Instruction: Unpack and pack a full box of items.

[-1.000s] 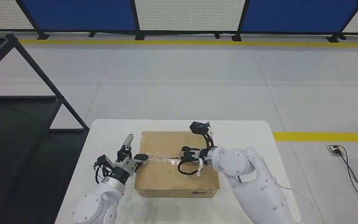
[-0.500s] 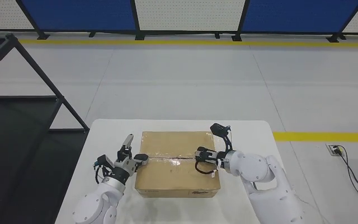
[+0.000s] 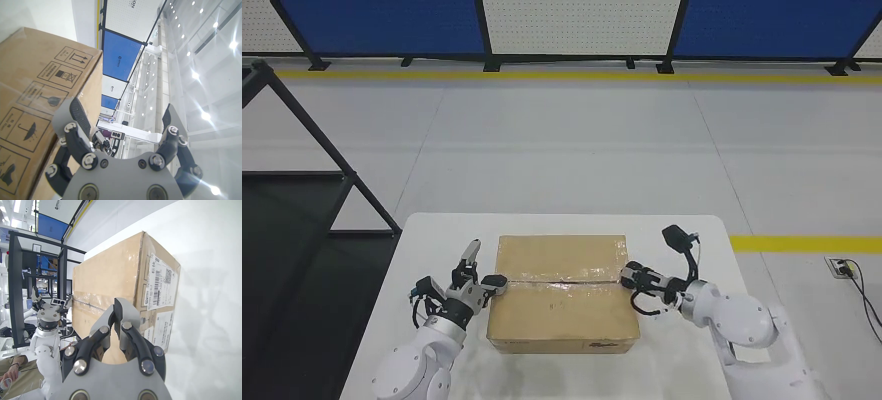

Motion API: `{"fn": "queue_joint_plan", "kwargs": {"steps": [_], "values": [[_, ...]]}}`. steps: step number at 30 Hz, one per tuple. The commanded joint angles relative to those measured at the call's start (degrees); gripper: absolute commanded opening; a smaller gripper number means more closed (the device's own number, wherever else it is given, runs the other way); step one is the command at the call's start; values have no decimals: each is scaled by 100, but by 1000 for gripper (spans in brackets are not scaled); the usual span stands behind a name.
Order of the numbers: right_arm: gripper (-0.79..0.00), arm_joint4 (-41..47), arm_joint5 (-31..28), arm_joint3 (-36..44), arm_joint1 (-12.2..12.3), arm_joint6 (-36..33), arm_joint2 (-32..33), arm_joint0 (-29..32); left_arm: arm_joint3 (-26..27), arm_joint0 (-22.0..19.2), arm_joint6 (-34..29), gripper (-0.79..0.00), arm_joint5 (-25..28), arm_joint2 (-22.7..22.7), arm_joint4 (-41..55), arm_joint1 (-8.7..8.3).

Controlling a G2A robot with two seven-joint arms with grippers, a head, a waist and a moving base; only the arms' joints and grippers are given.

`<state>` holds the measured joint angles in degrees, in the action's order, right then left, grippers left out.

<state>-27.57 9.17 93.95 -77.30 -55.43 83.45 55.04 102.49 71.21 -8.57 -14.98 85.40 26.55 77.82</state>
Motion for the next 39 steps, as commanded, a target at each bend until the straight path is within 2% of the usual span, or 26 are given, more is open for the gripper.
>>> {"fn": "queue_joint_plan", "kwargs": {"steps": [1, 12, 26, 30, 33, 35, 39], "values": [[-785, -136, 161, 110, 23, 100, 33, 79, 0, 0, 0, 0, 0, 0, 0, 0], [-785, -124, 378, 55, 102, 275, 96, 188, 0, 0, 0, 0, 0, 0, 0, 0], [-785, 183, -93, -468, 178, 291, -27, -14, 0, 0, 0, 0, 0, 0, 0, 0], [-785, 21, -45, 41, 198, 1019, 89, 294, 0, 0, 0, 0, 0, 0, 0, 0], [-785, -86, 34, 527, 210, 1293, 89, 547, 0, 0, 0, 0, 0, 0, 0, 0], [-785, -107, 35, 729, 213, 1304, 6, 593, 84, 66, 98, 0, 202, 102, 208, 10], [-785, -99, 41, 773, 186, 1239, -387, 288, 395, 337, 327, 0, 751, 454, 740, 29]]}}
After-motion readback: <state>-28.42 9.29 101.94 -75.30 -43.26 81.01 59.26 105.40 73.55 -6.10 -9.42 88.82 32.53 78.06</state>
